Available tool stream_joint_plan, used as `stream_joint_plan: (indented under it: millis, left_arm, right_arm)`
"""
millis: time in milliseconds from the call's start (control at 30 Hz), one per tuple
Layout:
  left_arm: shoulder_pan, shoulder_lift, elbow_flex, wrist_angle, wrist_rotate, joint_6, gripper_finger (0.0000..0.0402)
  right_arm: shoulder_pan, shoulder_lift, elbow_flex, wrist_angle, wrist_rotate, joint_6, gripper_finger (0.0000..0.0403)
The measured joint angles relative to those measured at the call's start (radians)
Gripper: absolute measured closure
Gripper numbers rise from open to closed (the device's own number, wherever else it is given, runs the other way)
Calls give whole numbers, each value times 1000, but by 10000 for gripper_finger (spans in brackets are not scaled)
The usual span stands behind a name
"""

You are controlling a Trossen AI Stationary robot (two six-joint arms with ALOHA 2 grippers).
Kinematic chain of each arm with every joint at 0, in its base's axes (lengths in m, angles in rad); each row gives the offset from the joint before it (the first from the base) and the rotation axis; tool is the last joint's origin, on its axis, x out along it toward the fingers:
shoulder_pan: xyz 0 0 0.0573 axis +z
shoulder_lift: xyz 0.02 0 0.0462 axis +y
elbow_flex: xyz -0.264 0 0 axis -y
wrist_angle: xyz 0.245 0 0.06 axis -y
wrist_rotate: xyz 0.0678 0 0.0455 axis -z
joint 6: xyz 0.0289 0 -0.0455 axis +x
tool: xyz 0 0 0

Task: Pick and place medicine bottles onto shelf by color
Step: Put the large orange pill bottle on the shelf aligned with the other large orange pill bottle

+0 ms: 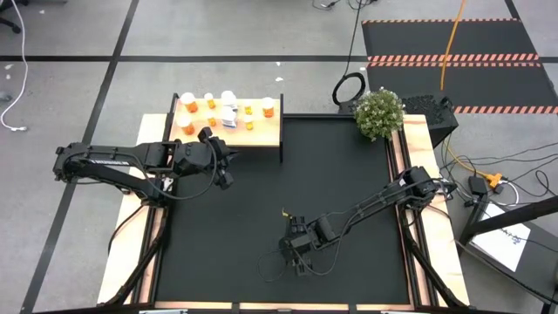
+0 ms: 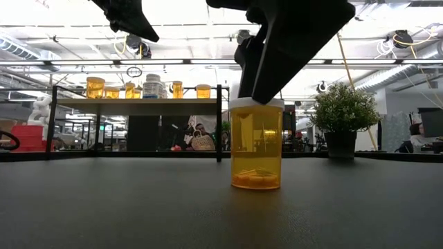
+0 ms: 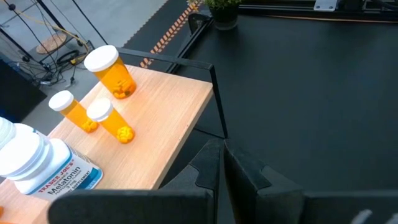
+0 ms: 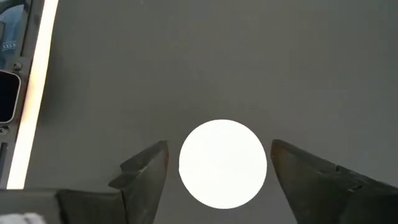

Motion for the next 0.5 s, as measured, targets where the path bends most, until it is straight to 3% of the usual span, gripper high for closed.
stream_joint_plan:
  millis: [233, 500]
  left_arm:
    - [0, 0, 0, 1, 0, 0, 376]
    - [0, 0, 0, 1, 0, 0, 376]
  right_arm:
    - [0, 8, 0, 4, -32, -4, 166]
    - [0, 12, -2, 15, -27, -19, 156]
